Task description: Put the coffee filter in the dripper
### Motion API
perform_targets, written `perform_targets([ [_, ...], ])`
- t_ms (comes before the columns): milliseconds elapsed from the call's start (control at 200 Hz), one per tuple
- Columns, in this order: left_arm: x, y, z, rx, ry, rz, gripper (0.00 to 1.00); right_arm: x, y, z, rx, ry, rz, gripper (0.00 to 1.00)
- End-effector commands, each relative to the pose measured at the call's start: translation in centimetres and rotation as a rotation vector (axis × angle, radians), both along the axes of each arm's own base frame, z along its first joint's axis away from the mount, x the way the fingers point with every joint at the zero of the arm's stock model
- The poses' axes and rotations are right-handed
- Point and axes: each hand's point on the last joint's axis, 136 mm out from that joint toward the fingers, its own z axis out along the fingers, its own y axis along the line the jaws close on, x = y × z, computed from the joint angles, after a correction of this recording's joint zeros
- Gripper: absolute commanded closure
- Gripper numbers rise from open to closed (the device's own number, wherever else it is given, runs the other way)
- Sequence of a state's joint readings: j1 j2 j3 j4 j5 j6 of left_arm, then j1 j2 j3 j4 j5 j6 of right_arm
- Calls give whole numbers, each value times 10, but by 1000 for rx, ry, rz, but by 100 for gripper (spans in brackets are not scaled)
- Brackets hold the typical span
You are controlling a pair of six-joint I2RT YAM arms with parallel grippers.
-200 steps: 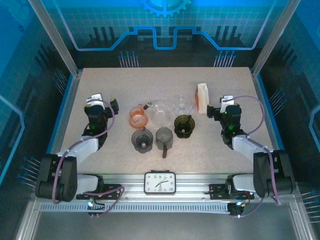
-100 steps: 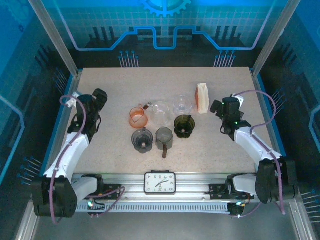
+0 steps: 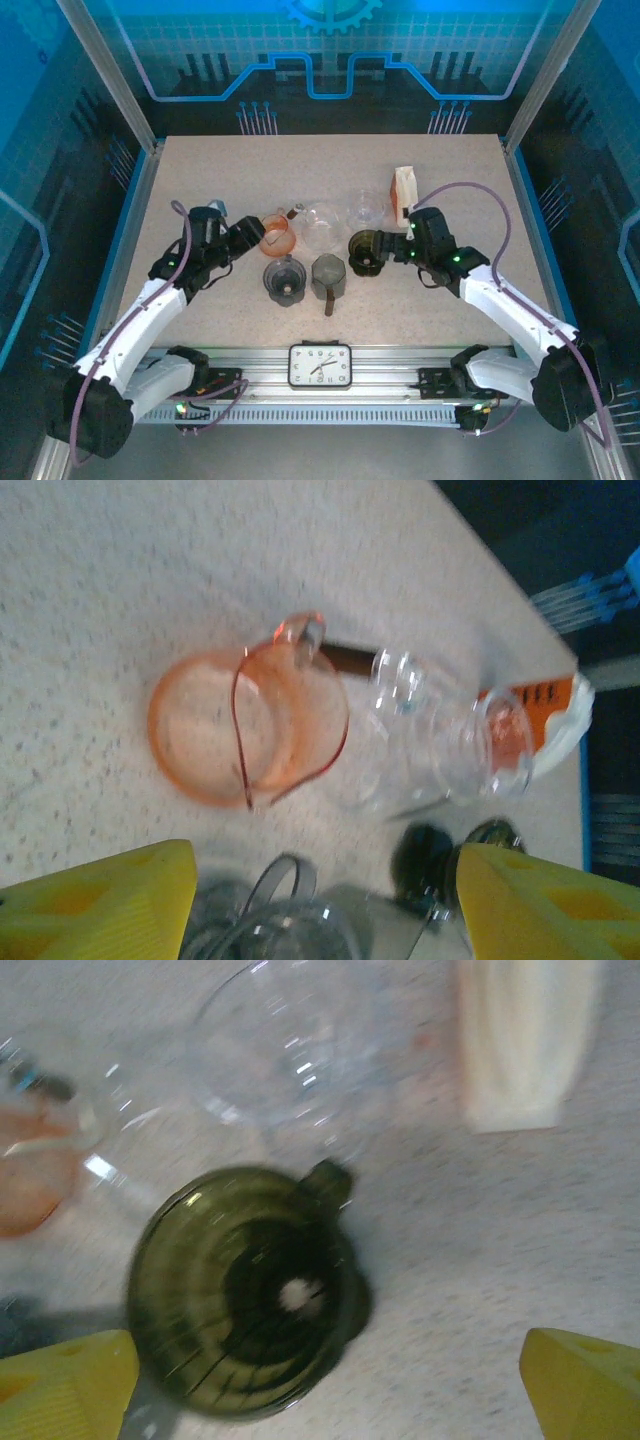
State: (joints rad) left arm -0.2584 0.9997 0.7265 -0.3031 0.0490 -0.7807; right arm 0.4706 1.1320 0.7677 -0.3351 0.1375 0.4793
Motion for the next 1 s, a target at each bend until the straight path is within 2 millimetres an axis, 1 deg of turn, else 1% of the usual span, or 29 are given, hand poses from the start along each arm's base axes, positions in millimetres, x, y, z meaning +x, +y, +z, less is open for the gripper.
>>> perform_targets([
  [0, -26, -13, -27, 34, 117, -104, 27, -21, 42, 11, 47, 26, 207, 2],
  [45, -29, -14, -31, 38, 127, -112, 21, -26, 57, 12, 54, 32, 267, 2],
  [110, -33, -13, -35, 38, 137, -112, 17, -31, 80, 12, 48, 45, 352, 2],
  [120, -33, -13, -36, 37, 138, -111, 16, -33, 83, 8, 42, 54, 366, 2],
  [125, -33, -13, -36, 37, 139, -111, 16, -31, 87, 11, 42, 48, 377, 2],
  [150, -34, -13, -37, 36, 139, -112, 15, -30, 95, 16, 40, 37, 398, 2],
  [265, -37, -11, -39, 35, 141, -102, 13, -30, 130, 12, 16, 56, 503, 3],
  [280, -37, -11, -38, 34, 140, -102, 11, -30, 135, 11, 17, 58, 517, 3],
  [315, -38, -11, -38, 35, 138, -103, 8, -28, 143, 9, 18, 64, 536, 3],
  [395, -40, -10, -36, 43, 136, -103, 7, -20, 156, 5, 11, 74, 559, 3],
  [495, -43, -7, -36, 53, 135, -101, 6, -9, 166, -2, -8, 92, 574, 3],
  [520, -43, -7, -36, 53, 134, -100, 6, -7, 169, -3, -11, 98, 579, 5],
  [585, -44, -7, -36, 50, 135, -100, 6, -3, 174, -10, -22, 118, 587, 6],
  [690, -46, -6, -37, 48, 134, -95, 6, 2, 176, -22, -42, 147, 582, 7],
  [845, -46, -8, -37, 41, 134, -102, 7, -2, 176, -35, -42, 181, 582, 8],
  [996, -46, -8, -36, 47, 132, -107, 7, -14, 175, -42, -27, 215, 595, 11],
])
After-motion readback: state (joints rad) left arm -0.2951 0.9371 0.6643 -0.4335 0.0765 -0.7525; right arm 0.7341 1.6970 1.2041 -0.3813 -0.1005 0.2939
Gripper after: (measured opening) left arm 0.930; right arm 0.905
